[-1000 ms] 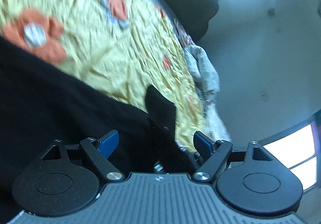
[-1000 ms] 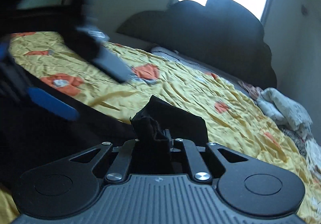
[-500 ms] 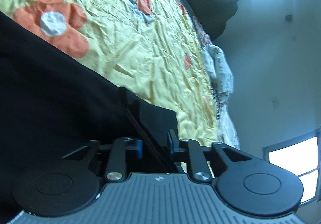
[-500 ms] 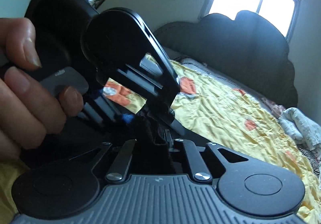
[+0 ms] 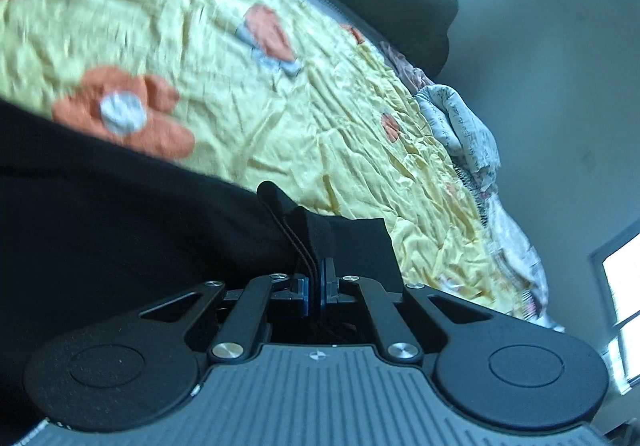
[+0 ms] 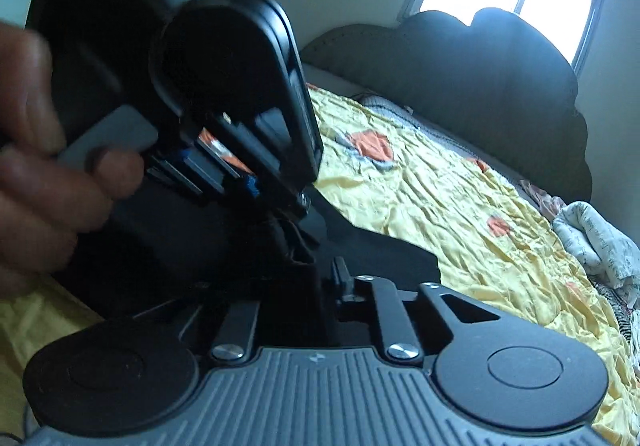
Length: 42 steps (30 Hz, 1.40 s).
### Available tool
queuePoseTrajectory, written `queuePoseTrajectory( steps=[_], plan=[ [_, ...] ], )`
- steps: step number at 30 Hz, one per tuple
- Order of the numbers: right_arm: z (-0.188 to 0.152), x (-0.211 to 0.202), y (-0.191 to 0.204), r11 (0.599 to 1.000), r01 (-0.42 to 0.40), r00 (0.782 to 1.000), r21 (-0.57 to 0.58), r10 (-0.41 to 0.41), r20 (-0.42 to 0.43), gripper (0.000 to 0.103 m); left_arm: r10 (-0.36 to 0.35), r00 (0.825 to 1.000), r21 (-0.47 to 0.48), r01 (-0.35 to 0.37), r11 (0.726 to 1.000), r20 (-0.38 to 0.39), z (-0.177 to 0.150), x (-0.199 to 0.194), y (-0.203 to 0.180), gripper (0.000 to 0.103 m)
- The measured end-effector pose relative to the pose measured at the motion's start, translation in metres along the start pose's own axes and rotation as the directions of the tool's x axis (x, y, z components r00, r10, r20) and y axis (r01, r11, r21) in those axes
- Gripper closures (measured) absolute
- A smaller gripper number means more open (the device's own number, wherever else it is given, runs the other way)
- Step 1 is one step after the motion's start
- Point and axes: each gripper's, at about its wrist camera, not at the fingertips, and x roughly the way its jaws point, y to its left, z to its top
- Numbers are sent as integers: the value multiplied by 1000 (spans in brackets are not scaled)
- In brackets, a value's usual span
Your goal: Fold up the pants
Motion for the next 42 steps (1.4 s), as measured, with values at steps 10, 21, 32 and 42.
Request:
queuePoseTrajectory(
  steps=[10,21,32,42],
  plan=[
    [21,-1,28,994,-113,992,-11,113,59,89,113,987,170,-131,977,114,-1,-49,6,99],
    [43,15,67,956,-293,953,1,292,81,89,247,960,155,-267,951,134,6,-84,50,99],
    [49,39,63,936,-352,934,10,350,76,89,286,945,153,-310,938,160,6,-101,67,99],
    [45,28,58,918,-392,920,57,392,22,87,314,941,107,-327,939,124,5,-100,89,99]
  ],
)
